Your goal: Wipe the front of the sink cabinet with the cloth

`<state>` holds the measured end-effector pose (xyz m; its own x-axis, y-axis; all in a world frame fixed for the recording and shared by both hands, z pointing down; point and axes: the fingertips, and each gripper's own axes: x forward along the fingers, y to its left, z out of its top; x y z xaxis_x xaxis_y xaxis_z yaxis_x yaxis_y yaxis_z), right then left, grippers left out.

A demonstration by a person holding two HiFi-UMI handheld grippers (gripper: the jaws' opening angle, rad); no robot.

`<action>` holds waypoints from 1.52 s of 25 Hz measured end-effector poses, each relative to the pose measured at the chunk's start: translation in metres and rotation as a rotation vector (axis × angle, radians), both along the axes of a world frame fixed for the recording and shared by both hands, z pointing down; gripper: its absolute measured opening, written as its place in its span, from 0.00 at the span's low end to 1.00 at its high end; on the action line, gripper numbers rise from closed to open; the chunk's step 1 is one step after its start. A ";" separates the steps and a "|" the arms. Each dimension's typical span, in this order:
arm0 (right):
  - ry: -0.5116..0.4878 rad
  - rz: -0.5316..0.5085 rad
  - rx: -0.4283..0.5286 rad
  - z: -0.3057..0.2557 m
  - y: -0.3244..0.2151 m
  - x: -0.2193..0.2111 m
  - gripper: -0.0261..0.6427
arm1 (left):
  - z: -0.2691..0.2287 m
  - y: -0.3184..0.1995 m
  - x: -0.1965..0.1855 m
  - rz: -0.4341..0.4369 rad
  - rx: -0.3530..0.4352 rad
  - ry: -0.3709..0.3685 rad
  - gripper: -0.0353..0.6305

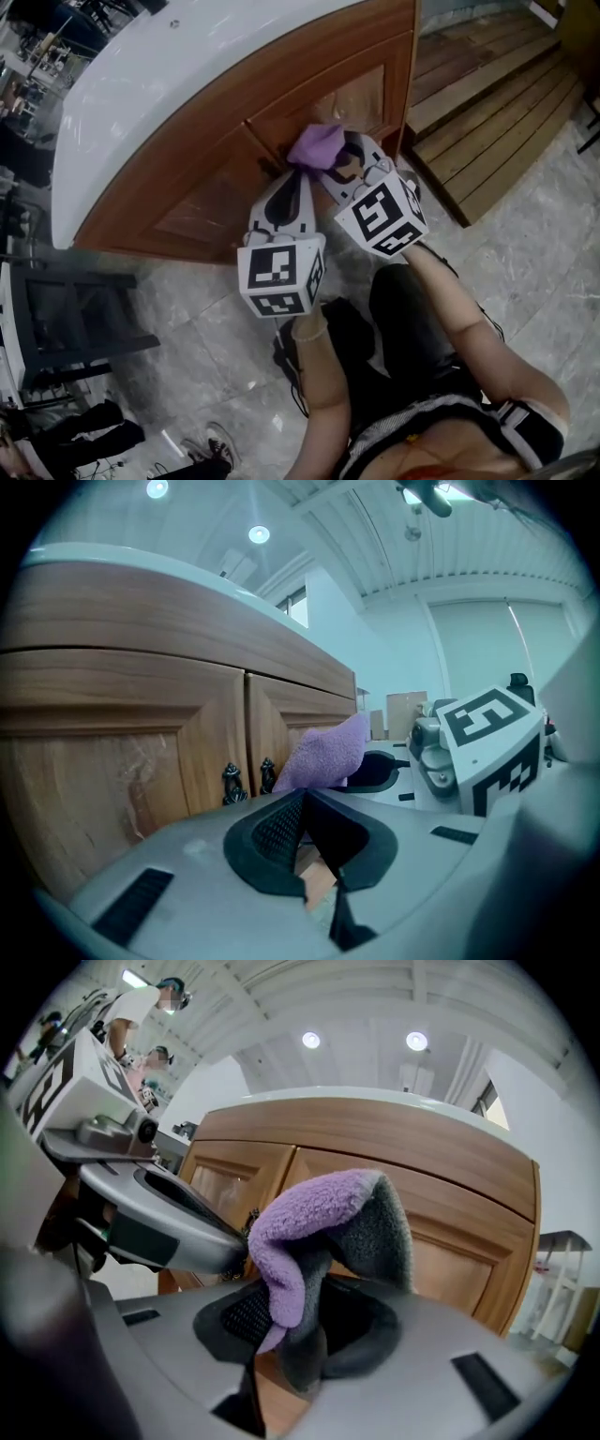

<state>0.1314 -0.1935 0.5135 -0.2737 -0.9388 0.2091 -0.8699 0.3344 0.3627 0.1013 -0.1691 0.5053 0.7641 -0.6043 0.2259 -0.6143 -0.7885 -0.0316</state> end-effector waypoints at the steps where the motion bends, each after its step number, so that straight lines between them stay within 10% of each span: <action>1: 0.020 0.006 0.001 0.004 -0.003 -0.001 0.29 | 0.001 -0.001 -0.002 -0.003 -0.001 -0.002 0.05; 38: -0.003 0.146 -0.009 0.020 -0.011 0.067 0.29 | 0.006 0.003 0.015 0.040 -0.009 -0.012 0.05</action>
<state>0.1989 -0.2045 0.5340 -0.1353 -0.9667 0.2173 -0.9107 0.2077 0.3572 0.1161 -0.1661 0.5114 0.7846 -0.5716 0.2399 -0.5822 -0.8124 -0.0316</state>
